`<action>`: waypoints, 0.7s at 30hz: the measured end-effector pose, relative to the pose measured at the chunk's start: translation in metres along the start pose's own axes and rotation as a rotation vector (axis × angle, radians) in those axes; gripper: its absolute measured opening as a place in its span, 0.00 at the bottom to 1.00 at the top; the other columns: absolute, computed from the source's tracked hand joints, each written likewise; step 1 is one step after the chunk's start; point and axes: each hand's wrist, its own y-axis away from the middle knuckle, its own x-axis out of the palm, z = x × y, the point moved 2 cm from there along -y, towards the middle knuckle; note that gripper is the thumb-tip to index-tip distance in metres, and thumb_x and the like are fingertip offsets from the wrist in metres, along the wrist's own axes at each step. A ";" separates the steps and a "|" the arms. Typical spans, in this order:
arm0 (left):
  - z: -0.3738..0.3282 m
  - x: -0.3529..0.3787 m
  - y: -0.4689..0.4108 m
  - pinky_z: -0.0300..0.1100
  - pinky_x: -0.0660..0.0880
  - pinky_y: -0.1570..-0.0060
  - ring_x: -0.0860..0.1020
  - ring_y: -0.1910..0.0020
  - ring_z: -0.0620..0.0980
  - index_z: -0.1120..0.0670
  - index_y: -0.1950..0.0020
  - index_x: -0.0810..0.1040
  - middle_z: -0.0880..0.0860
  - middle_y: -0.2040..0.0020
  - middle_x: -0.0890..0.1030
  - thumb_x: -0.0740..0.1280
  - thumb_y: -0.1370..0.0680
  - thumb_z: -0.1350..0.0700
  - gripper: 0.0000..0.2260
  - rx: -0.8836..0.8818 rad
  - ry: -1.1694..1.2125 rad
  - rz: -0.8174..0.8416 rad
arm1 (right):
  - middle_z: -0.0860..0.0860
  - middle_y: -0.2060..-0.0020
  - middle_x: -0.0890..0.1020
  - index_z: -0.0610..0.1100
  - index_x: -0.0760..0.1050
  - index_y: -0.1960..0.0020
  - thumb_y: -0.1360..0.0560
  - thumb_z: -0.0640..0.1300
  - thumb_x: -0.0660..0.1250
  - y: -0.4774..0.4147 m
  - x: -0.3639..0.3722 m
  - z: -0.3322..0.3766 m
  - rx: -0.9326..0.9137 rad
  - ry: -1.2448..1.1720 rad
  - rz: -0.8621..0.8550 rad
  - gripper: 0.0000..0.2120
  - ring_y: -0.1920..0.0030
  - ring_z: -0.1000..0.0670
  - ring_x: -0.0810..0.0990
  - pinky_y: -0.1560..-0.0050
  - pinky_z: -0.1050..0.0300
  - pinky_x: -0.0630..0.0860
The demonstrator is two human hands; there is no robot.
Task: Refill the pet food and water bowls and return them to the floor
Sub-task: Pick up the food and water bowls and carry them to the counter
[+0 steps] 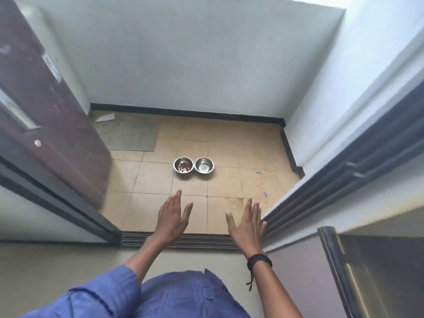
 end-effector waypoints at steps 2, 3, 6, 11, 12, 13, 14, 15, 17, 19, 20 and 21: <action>0.012 -0.016 -0.019 0.49 0.51 0.24 0.55 0.23 0.53 0.54 0.21 0.51 0.55 0.22 0.58 0.52 0.18 0.42 0.29 -0.041 0.042 -0.013 | 0.45 0.21 0.41 0.48 0.37 0.21 0.21 0.63 0.55 -0.026 0.006 0.020 0.008 -0.007 0.031 0.40 0.21 0.47 0.39 0.25 0.40 0.39; 0.017 -0.023 -0.027 0.48 0.51 0.25 0.55 0.23 0.53 0.54 0.21 0.51 0.54 0.22 0.58 0.52 0.18 0.42 0.29 -0.064 0.060 -0.016 | 0.45 0.21 0.41 0.48 0.37 0.21 0.21 0.63 0.55 -0.038 0.009 0.029 0.007 -0.004 0.049 0.40 0.21 0.47 0.39 0.25 0.40 0.39; 0.030 -0.033 -0.050 0.48 0.51 0.24 0.55 0.22 0.53 0.54 0.21 0.50 0.54 0.21 0.58 0.52 0.18 0.42 0.29 -0.129 0.115 -0.018 | 0.46 0.21 0.40 0.49 0.37 0.21 0.21 0.62 0.55 -0.069 0.017 0.051 -0.011 0.015 0.090 0.40 0.21 0.47 0.38 0.25 0.40 0.39; 0.043 -0.034 -0.097 0.49 0.53 0.25 0.56 0.23 0.54 0.54 0.21 0.51 0.54 0.22 0.60 0.52 0.18 0.42 0.29 -0.195 0.156 -0.001 | 0.46 0.21 0.43 0.48 0.39 0.21 0.22 0.62 0.56 -0.125 0.028 0.074 -0.021 0.005 0.114 0.40 0.21 0.46 0.41 0.25 0.39 0.41; 0.043 -0.034 -0.105 0.50 0.54 0.25 0.57 0.23 0.54 0.54 0.21 0.51 0.54 0.22 0.60 0.52 0.18 0.42 0.29 -0.199 0.156 0.003 | 0.46 0.21 0.43 0.48 0.39 0.21 0.22 0.62 0.57 -0.136 0.030 0.078 -0.023 0.001 0.121 0.40 0.21 0.46 0.41 0.25 0.39 0.42; 0.044 -0.034 -0.115 0.50 0.54 0.26 0.57 0.24 0.54 0.54 0.21 0.51 0.55 0.23 0.61 0.52 0.18 0.42 0.29 -0.203 0.155 0.005 | 0.46 0.21 0.44 0.48 0.39 0.21 0.22 0.61 0.57 -0.149 0.032 0.082 -0.026 -0.005 0.129 0.40 0.21 0.46 0.42 0.25 0.39 0.42; 0.045 -0.034 -0.127 0.50 0.55 0.26 0.58 0.24 0.55 0.54 0.21 0.51 0.55 0.23 0.61 0.52 0.18 0.42 0.29 -0.208 0.154 0.007 | 0.46 0.21 0.44 0.48 0.40 0.20 0.22 0.61 0.58 -0.163 0.035 0.086 -0.025 -0.010 0.136 0.40 0.21 0.46 0.42 0.25 0.39 0.43; 0.046 -0.034 -0.140 0.50 0.55 0.26 0.58 0.24 0.55 0.54 0.21 0.51 0.55 0.23 0.61 0.52 0.18 0.42 0.29 -0.214 0.152 0.007 | 0.45 0.21 0.45 0.48 0.40 0.20 0.22 0.61 0.59 -0.178 0.037 0.090 -0.026 -0.013 0.140 0.40 0.21 0.46 0.43 0.25 0.39 0.44; 0.047 -0.036 -0.166 0.50 0.55 0.26 0.58 0.24 0.54 0.54 0.21 0.52 0.55 0.23 0.61 0.52 0.18 0.43 0.29 -0.223 0.148 0.003 | 0.45 0.21 0.46 0.47 0.41 0.20 0.22 0.60 0.59 -0.209 0.042 0.096 -0.023 -0.021 0.150 0.41 0.21 0.46 0.45 0.24 0.38 0.46; 0.050 -0.035 -0.200 0.51 0.56 0.26 0.58 0.24 0.55 0.54 0.21 0.51 0.55 0.23 0.61 0.52 0.18 0.42 0.29 -0.241 0.153 0.003 | 0.45 0.21 0.46 0.47 0.41 0.20 0.22 0.60 0.60 -0.245 0.048 0.102 -0.013 -0.030 0.166 0.41 0.21 0.46 0.45 0.24 0.39 0.47; 0.053 -0.036 -0.218 0.51 0.56 0.26 0.58 0.24 0.55 0.54 0.21 0.51 0.55 0.23 0.61 0.52 0.18 0.42 0.29 -0.255 0.158 0.009 | 0.45 0.21 0.47 0.47 0.41 0.20 0.22 0.60 0.60 -0.264 0.052 0.106 -0.009 -0.035 0.175 0.41 0.21 0.45 0.46 0.24 0.39 0.48; 0.055 -0.036 -0.238 0.51 0.56 0.26 0.58 0.24 0.55 0.54 0.21 0.51 0.55 0.23 0.61 0.52 0.18 0.42 0.29 -0.273 0.163 0.017 | 0.44 0.21 0.47 0.47 0.41 0.20 0.23 0.60 0.61 -0.285 0.055 0.111 -0.004 -0.043 0.191 0.41 0.21 0.45 0.46 0.24 0.40 0.49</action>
